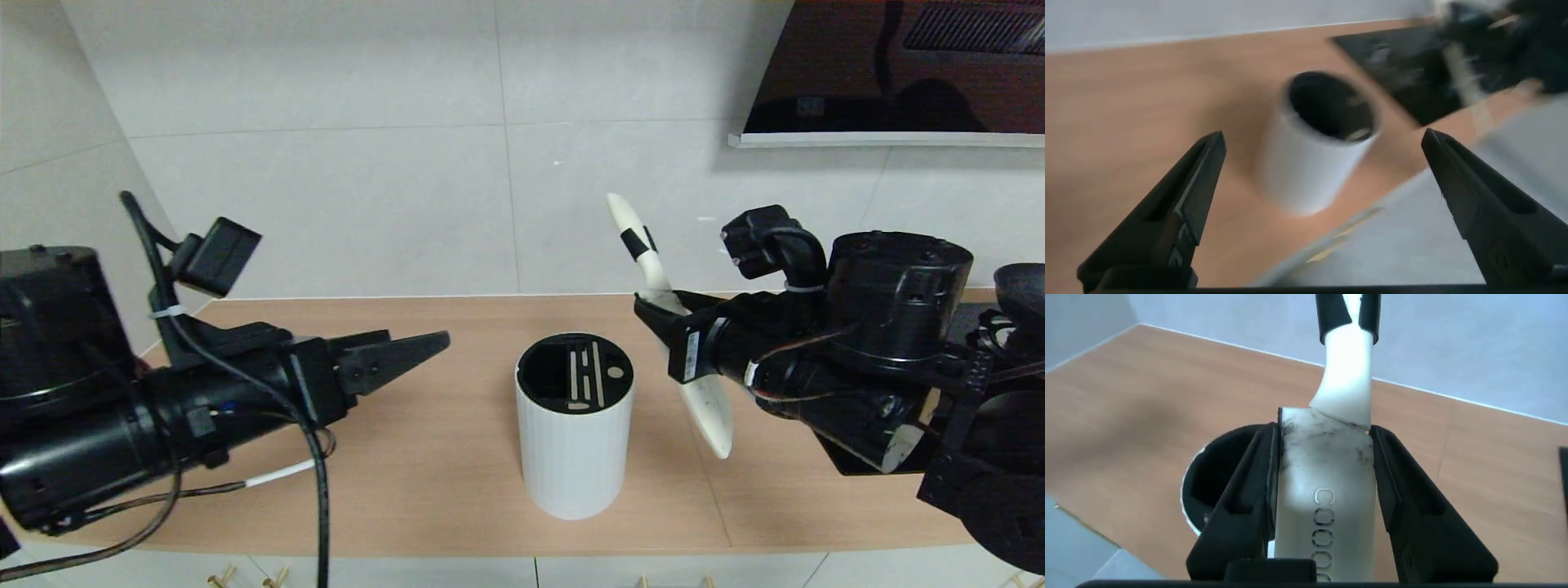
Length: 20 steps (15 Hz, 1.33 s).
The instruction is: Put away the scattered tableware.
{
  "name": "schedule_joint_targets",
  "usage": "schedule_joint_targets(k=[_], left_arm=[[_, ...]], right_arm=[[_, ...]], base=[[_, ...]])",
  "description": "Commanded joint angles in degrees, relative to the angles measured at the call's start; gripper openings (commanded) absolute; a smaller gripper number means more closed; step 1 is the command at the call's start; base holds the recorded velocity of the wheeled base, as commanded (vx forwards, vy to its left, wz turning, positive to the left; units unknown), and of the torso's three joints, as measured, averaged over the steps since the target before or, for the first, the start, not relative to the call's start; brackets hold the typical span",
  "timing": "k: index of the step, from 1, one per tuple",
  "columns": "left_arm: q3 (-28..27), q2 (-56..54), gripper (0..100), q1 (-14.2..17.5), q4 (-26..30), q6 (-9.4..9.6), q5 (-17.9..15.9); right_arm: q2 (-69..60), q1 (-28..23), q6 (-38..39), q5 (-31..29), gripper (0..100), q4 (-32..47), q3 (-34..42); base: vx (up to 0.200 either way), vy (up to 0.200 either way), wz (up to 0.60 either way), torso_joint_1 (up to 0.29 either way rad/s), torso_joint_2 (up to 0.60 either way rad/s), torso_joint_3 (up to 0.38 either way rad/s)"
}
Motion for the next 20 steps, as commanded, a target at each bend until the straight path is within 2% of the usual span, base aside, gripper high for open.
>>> schedule_joint_targets(k=[1,3,4,5,6,7,9,11,13,20], left_arm=[[-1.0,6.0,100,-4.2,-2.8,-3.99,0.1],[-0.8,7.5,100,-7.1,-8.0,-9.71,0.0],[-0.6,9.3,100,-8.9,-12.1,-11.90,0.1],[-0.6,10.1,100,-9.3,-14.0,-12.52,0.1],[-0.4,12.4,100,-10.1,-19.6,-14.45,0.3],[0.0,13.5,100,-10.2,-22.7,-15.59,0.4],[0.0,15.9,100,-10.3,-26.6,-16.12,2.2],[-1.3,18.2,100,-11.4,-27.1,-16.12,6.4],[-1.7,19.0,100,-12.7,-27.2,-16.03,8.3],[-1.7,19.5,100,-12.9,-28.3,-16.12,8.4]], right_arm=[[0.4,2.4,0.1,-0.2,0,0.0,0.4],[0.9,4.1,0.3,-0.2,0,0.0,0.6],[1.4,5.5,1.4,-0.2,0,0.0,0.4],[1.6,6.0,1.7,-0.2,0,0.0,0.2],[1.9,7.5,2.2,-0.2,0,0.0,0.3],[2.0,8.5,2.8,-0.2,0,0.0,0.3],[2.3,11.0,3.9,-0.2,0,0.0,0.3],[3.6,12.6,4.1,-0.2,0,0.0,0.3],[4.4,13.2,4.1,-0.2,0,-0.2,0.3],[4.5,14.2,5.4,-0.1,0,-0.3,0.5]], base=[[0.000,0.000,0.00,0.000,0.00,0.000],[0.000,0.000,0.00,0.000,0.00,0.000],[0.000,0.000,0.00,0.000,0.00,0.000],[0.000,0.000,0.00,0.000,0.00,0.000],[0.000,0.000,0.00,0.000,0.00,0.000],[0.000,0.000,0.00,0.000,0.00,0.000],[0.000,0.000,0.00,0.000,0.00,0.000],[0.000,0.000,0.00,0.000,0.00,0.000],[0.000,0.000,0.00,0.000,0.00,0.000],[0.000,0.000,0.00,0.000,0.00,0.000]])
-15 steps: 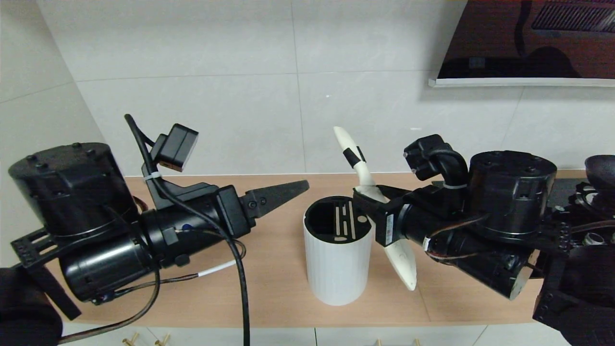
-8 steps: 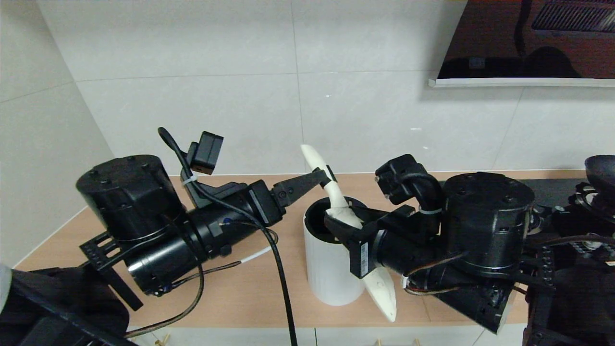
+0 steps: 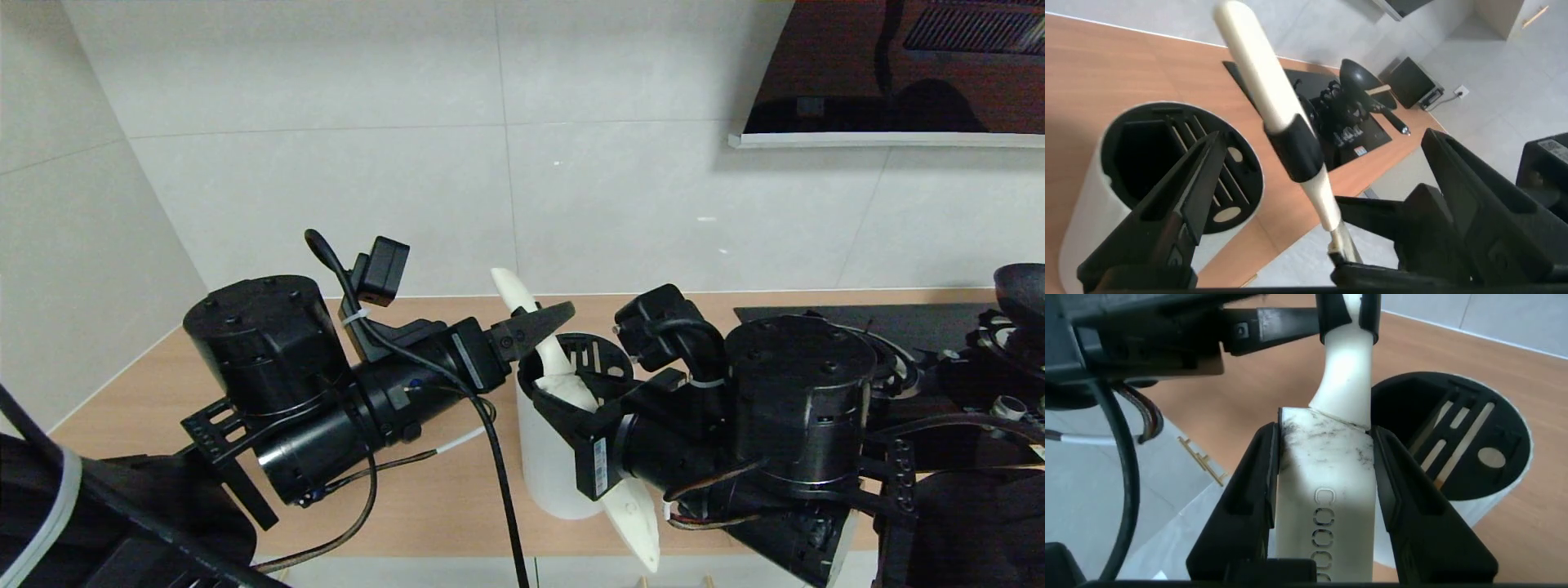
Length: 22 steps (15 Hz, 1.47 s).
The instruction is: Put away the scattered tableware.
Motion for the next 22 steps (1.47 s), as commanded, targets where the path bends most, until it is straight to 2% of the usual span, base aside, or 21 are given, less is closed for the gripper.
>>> schedule_joint_targets(k=[1,6,7,22], left_arm=[[0.0,0.0,100,0.0,0.0,-0.03,0.0],[0.0,0.5,100,0.0,0.0,-0.03,0.0],[0.0,0.7,0,0.0,0.0,-0.03,0.1],[0.2,0.7,0,0.0,0.0,-0.03,-0.1]], right_arm=[[0.3,1.3,0.3,0.0,0,0.0,0.0],[0.2,2.0,0.7,0.0,0,0.0,0.3],[0.1,2.0,0.7,0.0,0,0.0,0.6],[-0.2,2.1,0.7,-0.1,0,-0.2,0.5]], base=[[0.000,0.000,0.00,0.000,0.00,0.000],[0.000,0.000,0.00,0.000,0.00,0.000],[0.000,0.000,0.00,0.000,0.00,0.000],[0.000,0.000,0.00,0.000,0.00,0.000]])
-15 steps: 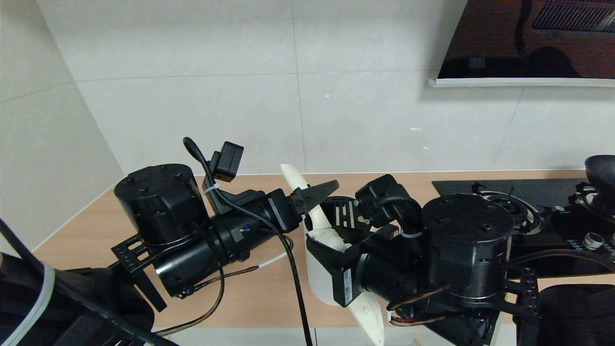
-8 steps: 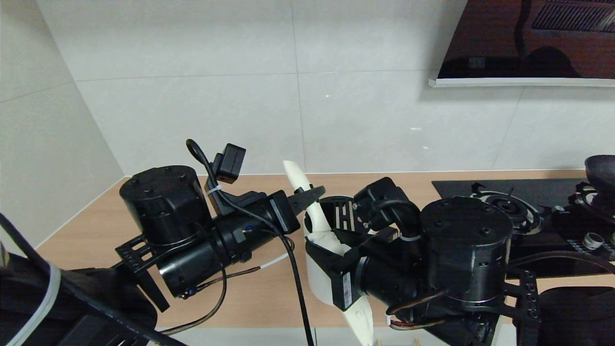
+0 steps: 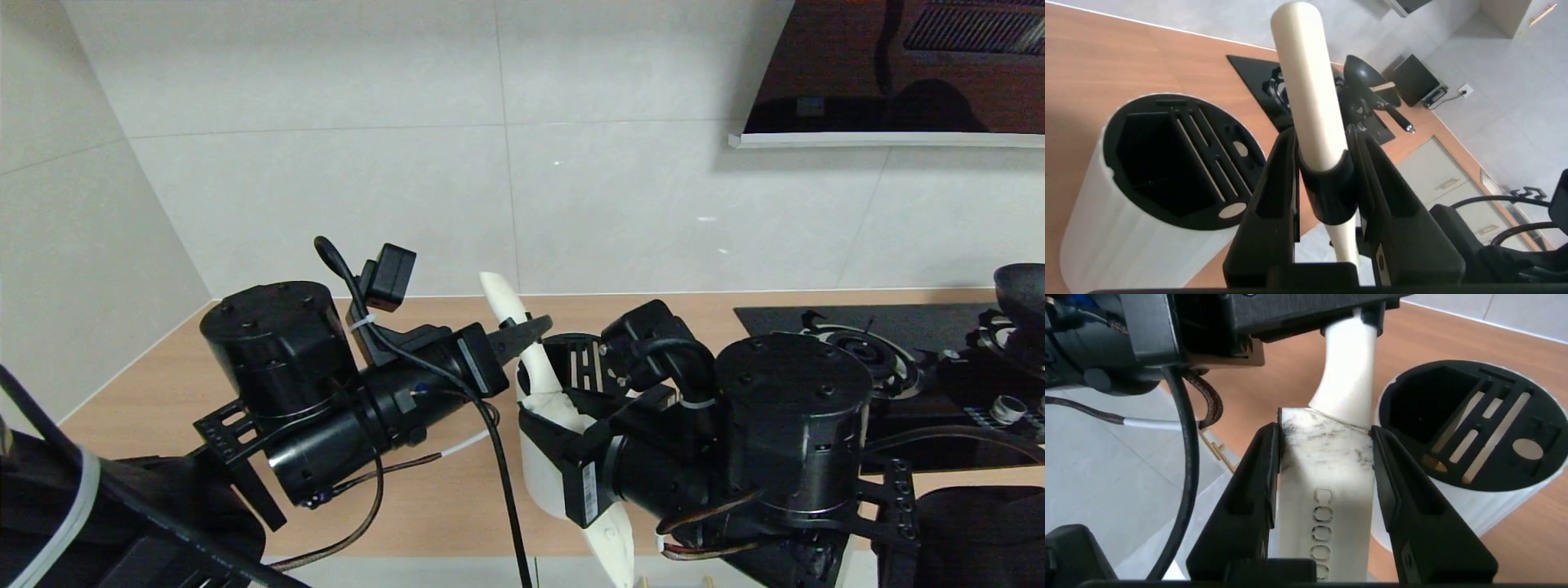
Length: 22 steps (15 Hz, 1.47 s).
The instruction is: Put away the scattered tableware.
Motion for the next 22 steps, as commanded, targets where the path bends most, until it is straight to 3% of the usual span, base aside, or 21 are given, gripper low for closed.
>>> schedule_joint_targets(k=[1,2,7,9,11,13,15,17,20,22], left_arm=[[0.0,-0.6,0,0.0,0.0,-0.03,0.0],[-0.2,-0.6,0,0.0,0.0,-0.03,0.0],[-1.3,-3.9,0,0.3,1.3,0.15,0.4],[-2.5,-6.1,0,1.1,4.8,0.41,0.7],[-4.7,-7.4,0,1.9,8.0,0.50,2.9],[-10.1,-9.7,0,2.3,15.2,2.34,7.4],[-17.5,-10.0,0,1.9,22.1,4.89,11.8],[-24.9,-9.6,0,0.7,29.3,9.20,17.4],[-25.4,-9.2,0,-4.3,30.8,14.56,25.7],[-25.3,-7.8,0,-7.4,29.2,20.36,34.1]], right_arm=[[-0.2,0.0,0.0,-0.1,0,-0.1,0.0],[-0.2,-0.1,0.1,-0.1,100,-0.1,0.0],[-2.5,-1.1,1.0,-0.1,100,-0.1,0.2],[-5.4,-2.9,1.0,0.2,100,0.4,0.9],[-8.6,-6.3,0.8,0.7,100,0.6,1.6],[-13.5,-12.0,0.7,3.5,100,4.4,0.9],[-15.6,-15.7,0.8,6.5,100,6.4,0.2],[-15.9,-18.8,0.8,6.8,100,6.9,-0.5],[-15.5,-20.0,0.8,6.9,100,8.3,-1.2],[-15.3,-20.0,0.8,6.9,100,8.6,-1.2]], base=[[0.000,0.000,0.00,0.000,0.00,0.000],[0.000,0.000,0.00,0.000,0.00,0.000],[0.000,0.000,0.00,0.000,0.00,0.000],[0.000,0.000,0.00,0.000,0.00,0.000],[0.000,0.000,0.00,0.000,0.00,0.000],[0.000,0.000,0.00,0.000,0.00,0.000],[0.000,0.000,0.00,0.000,0.00,0.000],[0.000,0.000,0.00,0.000,0.00,0.000],[0.000,0.000,0.00,0.000,0.00,0.000],[0.000,0.000,0.00,0.000,0.00,0.000]])
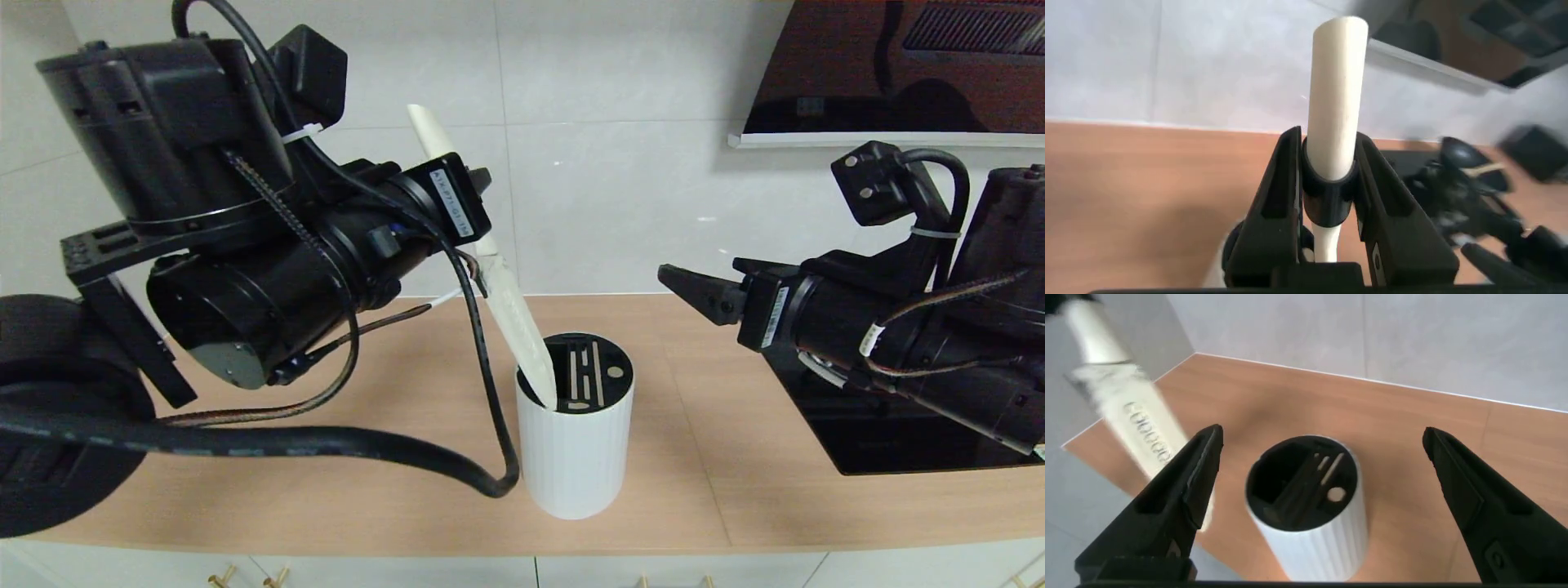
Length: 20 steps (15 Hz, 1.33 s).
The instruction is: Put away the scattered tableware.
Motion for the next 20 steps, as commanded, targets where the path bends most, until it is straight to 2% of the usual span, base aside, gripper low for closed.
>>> schedule_joint_targets(k=[1,2,3,5,6,8,9,20], left_arm=[[0.1,1.7,0,-2.8,-2.6,2.56,3.4],[0.3,2.3,0,-3.2,-4.0,3.26,4.6],[0.3,3.8,0,-3.5,-7.3,5.81,6.4],[0.4,6.1,0,-3.6,-11.5,8.98,9.7],[0.5,8.1,0,-4.0,-14.9,11.52,12.1],[1.1,10.6,0,-4.3,-20.9,16.10,14.5],[1.4,11.3,0,-4.3,-23.2,17.41,14.9],[1.5,16.1,0,-5.1,-24.8,17.06,14.9]], right_arm=[[0.1,-0.1,0.0,0.0,100,0.0,-0.1],[0.3,-0.1,0.0,0.0,100,0.0,-0.1],[0.4,-0.1,0.0,0.0,100,0.0,-0.1],[0.4,-0.1,0.0,-0.1,100,0.0,-0.1],[0.4,-0.1,0.0,-0.1,100,-0.1,-0.1],[0.5,-0.1,0.0,-0.1,100,0.0,-0.1],[0.5,-0.1,0.0,-0.1,100,0.0,-0.1],[1.4,-0.1,0.0,-0.1,100,-0.1,-0.1]], base=[[0.000,0.000,0.00,0.000,0.00,0.000],[0.000,0.000,0.00,0.000,0.00,0.000],[0.000,0.000,0.00,0.000,0.00,0.000],[0.000,0.000,0.00,0.000,0.00,0.000],[0.000,0.000,0.00,0.000,0.00,0.000],[0.000,0.000,0.00,0.000,0.00,0.000],[0.000,0.000,0.00,0.000,0.00,0.000],[0.000,0.000,0.00,0.000,0.00,0.000]])
